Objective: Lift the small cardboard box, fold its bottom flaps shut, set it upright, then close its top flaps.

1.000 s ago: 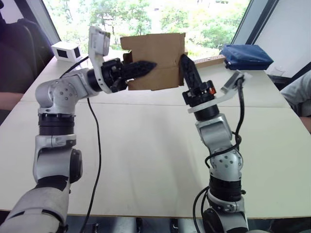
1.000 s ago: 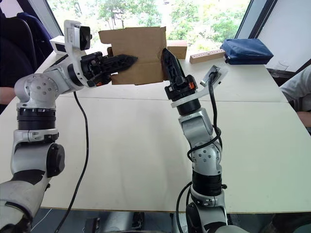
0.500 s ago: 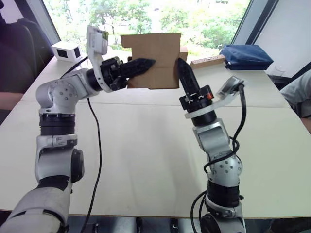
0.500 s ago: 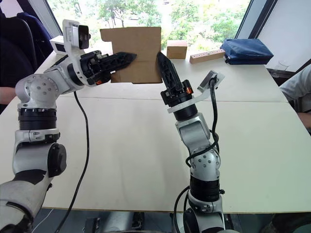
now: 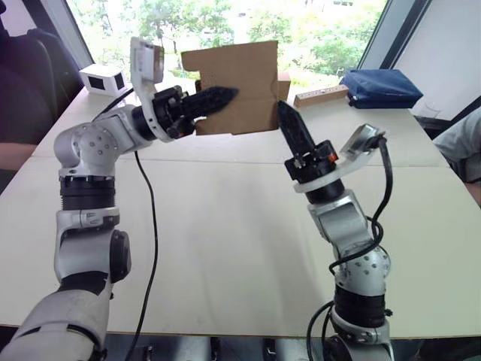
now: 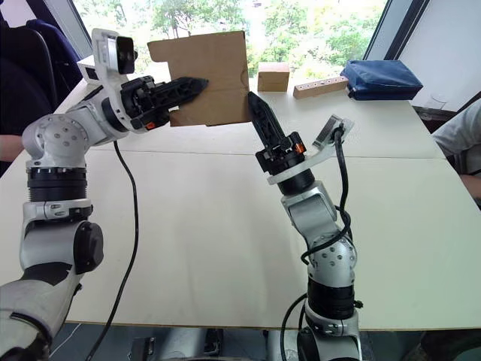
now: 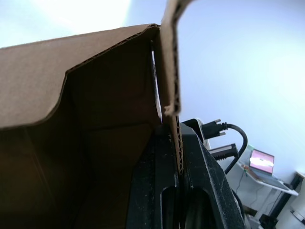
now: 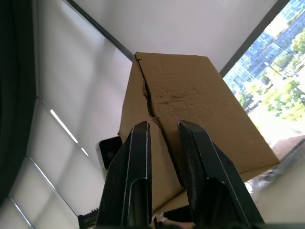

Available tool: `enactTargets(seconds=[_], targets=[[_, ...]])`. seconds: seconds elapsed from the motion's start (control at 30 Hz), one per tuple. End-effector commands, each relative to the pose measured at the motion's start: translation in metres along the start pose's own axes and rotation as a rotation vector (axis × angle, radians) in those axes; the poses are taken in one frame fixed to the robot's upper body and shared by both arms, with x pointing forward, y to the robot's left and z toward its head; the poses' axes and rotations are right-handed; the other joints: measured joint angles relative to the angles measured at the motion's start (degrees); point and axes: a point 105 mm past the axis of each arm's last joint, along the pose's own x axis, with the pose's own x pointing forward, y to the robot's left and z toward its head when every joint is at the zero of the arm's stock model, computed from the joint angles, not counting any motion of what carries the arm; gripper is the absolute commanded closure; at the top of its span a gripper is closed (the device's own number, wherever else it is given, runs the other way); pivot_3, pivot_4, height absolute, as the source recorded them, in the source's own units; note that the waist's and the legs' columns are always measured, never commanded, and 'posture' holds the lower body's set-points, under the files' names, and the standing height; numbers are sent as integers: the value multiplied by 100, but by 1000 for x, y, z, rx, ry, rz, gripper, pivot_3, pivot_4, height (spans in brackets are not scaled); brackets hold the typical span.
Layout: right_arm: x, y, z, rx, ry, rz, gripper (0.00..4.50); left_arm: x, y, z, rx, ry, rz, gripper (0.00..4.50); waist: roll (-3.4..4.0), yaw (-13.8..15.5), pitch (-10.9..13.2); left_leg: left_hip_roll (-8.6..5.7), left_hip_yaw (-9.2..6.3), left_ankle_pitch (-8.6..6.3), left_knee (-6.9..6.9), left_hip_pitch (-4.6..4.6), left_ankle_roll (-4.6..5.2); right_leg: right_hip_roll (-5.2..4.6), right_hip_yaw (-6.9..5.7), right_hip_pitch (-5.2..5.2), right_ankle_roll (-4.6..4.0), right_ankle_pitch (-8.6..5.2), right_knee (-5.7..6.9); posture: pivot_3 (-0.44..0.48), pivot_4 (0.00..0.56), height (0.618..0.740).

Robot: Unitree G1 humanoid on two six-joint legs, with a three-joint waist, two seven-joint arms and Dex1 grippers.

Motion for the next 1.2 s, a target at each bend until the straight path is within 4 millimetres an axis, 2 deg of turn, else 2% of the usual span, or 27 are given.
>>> enactTargets(seconds=[0.03,0.1,0.23,0.53,0.77,0.93,1.2], targets=[[-1,8,16,-30,-44,40,4108,4,-9,14,47,-19,-38,4500,0,1,0,0,0,0,0,0,0,0,0,0,0,0,0,0,150,740],[-2,6,19,-31,-54,35,4439,5,-10,12,46,-14,-40,4500,0,0,0,0,0,0,0,0,0,1,0,0,0,0,0,0,150,740],[-2,5,22,-30,-72,28,4439,4,-11,12,44,-9,-44,4500,0,-1,0,1,0,0,0,0,0,1,0,0,0,0,0,0,150,740],[9,11,4,-140,89,93,4439,8,-15,1,27,54,-79,4500,0,0,0,0,0,0,0,0,1,1,0,-1,0,0,1,0,150,740],[8,15,-5,-169,160,145,4439,7,-13,-5,17,78,-86,4500,0,4,0,0,0,-3,0,0,5,1,0,-1,0,0,0,0,150,740],[3,18,-19,-190,247,167,4439,8,-13,-9,8,111,-107,4500,0,6,0,0,1,-2,0,0,4,1,0,-1,0,0,0,0,150,740],[3,18,-18,-213,248,159,4439,8,-12,-12,6,150,-116,4500,0,8,0,0,1,-3,0,-1,5,1,0,-1,0,0,0,0,150,740]])
